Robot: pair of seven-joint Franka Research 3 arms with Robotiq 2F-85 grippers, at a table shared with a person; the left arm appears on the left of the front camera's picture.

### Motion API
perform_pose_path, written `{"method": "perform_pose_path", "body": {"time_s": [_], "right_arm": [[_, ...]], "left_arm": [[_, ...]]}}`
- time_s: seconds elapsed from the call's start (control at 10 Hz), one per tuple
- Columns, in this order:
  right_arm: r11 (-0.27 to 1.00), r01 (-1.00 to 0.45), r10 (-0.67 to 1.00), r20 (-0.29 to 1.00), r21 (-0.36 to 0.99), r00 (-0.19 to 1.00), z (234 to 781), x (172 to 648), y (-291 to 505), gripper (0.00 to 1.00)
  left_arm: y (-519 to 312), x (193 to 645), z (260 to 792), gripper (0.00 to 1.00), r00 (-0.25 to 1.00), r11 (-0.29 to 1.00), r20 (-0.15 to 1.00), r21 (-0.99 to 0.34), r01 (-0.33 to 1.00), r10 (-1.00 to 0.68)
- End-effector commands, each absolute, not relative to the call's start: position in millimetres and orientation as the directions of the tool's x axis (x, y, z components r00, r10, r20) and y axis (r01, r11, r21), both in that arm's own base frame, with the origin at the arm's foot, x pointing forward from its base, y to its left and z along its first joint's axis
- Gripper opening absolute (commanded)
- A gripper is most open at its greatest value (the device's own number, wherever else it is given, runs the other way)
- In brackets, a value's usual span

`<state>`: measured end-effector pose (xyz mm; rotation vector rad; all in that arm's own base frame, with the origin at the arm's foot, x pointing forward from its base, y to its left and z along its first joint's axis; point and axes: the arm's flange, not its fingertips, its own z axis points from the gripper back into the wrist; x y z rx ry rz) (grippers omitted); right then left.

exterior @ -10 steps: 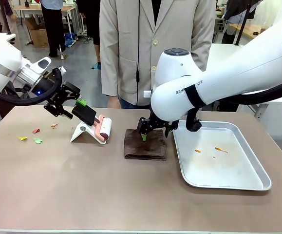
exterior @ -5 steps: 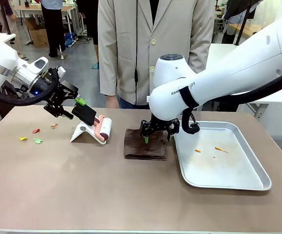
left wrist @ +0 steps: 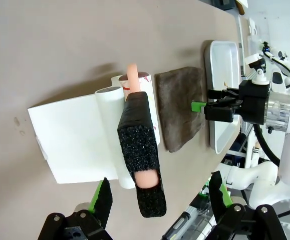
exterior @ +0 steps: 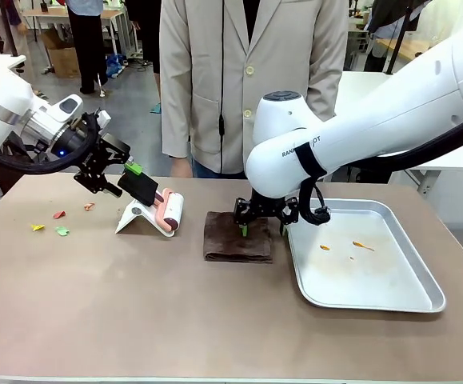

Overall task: Clean the surface of the table.
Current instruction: Hold the Lint Roller with your left hand and the towel with your right hand.

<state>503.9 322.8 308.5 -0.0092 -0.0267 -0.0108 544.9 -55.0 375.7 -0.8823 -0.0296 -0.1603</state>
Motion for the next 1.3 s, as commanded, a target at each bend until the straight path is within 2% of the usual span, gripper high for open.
{"method": "perform_pose_path", "body": {"time_s": [0.0,0.6,0.7,0.8,0.9,1.1,1.2], "right_arm": [[0.998,0.063,-0.063,0.016,-0.012,0.998,309.9,506.9,330.0,1.00],[0.996,0.086,-0.085,-0.022,0.037,0.996,306.9,507.2,329.2,1.00],[0.996,0.083,-0.082,-0.031,0.044,0.996,306.4,507.4,329.0,0.50],[0.994,0.089,-0.086,-0.037,0.063,0.996,305.9,507.4,328.3,0.40],[0.994,0.090,-0.088,-0.043,0.068,0.995,305.7,507.3,328.3,0.00],[0.994,0.082,-0.078,-0.054,0.078,0.996,304.1,506.2,327.1,0.00],[0.993,0.077,-0.073,-0.055,0.084,0.996,303.5,504.7,326.7,0.14]], "left_arm": [[-51.1,547.7,376.0,1.00,0.984,0.623,0.101,-0.763,0.173,-0.150],[-49.0,548.4,373.5,1.00,0.981,0.622,0.121,-0.760,0.189,-0.151],[-48.4,548.2,373.6,0.47,0.980,0.627,0.130,-0.754,0.195,-0.148],[-48.0,548.0,373.9,0.41,0.980,0.624,0.133,-0.756,0.196,-0.147],[-47.6,548.1,373.9,0.00,0.979,0.625,0.137,-0.755,0.200,-0.149],[-46.4,548.3,373.8,0.00,0.977,0.624,0.141,-0.753,0.212,-0.161],[-45.9,548.5,374.2,0.14,0.976,0.624,0.147,-0.751,0.214,-0.159]]}}
